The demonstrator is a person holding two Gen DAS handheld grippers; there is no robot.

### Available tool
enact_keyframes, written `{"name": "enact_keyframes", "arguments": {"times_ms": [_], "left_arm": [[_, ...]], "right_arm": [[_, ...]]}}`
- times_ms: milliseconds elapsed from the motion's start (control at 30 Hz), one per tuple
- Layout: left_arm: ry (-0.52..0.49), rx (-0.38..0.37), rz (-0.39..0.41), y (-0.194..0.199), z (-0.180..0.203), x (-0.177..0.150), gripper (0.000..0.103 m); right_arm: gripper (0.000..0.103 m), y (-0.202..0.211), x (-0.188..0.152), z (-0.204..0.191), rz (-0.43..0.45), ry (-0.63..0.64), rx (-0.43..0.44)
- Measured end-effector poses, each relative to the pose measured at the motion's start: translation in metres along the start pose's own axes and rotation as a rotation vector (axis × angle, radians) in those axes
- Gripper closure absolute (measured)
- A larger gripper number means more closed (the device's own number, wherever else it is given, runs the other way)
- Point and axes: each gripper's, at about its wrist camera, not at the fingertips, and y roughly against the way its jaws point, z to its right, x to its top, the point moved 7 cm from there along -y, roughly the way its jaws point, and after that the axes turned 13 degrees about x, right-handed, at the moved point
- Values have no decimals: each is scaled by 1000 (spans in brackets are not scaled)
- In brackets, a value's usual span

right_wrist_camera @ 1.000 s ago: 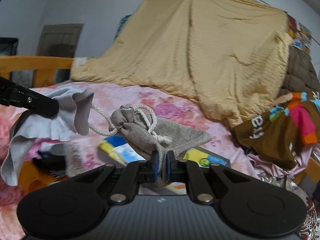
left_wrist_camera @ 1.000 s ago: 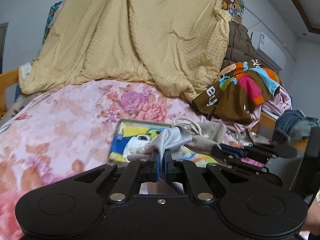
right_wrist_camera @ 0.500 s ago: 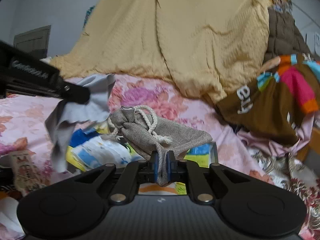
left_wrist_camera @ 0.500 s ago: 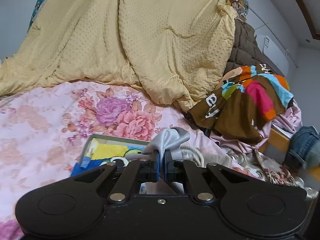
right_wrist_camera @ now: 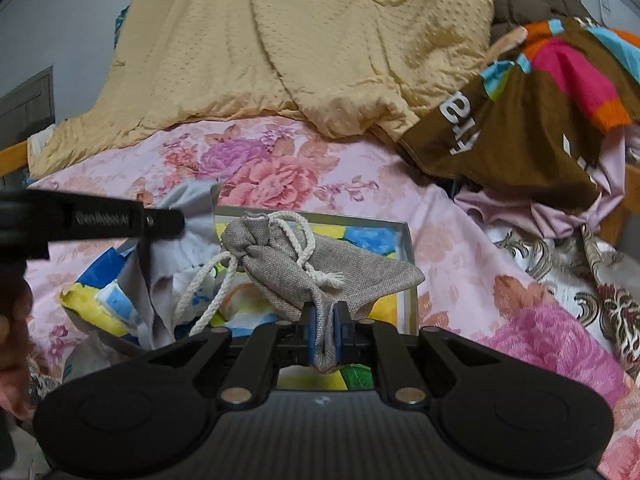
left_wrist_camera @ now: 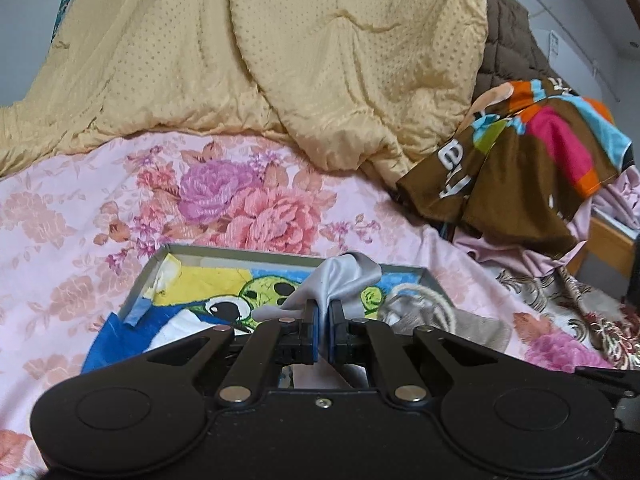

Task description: Organize soft objects

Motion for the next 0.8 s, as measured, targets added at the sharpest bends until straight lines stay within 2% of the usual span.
{"name": "enact_keyframes", "arguments": {"times_ms": [233, 500, 800], "left_arm": [[31, 22, -44, -17, 10, -6, 98], [-33, 56, -119, -33, 23, -22, 97], [2, 50, -201, -44, 16, -29, 91]], "right_arm": [[93, -6, -5, 14, -19, -66, 8], [91, -12, -13, 24, -51, -123, 7], [85, -13, -14, 26, -64, -168, 26]]}}
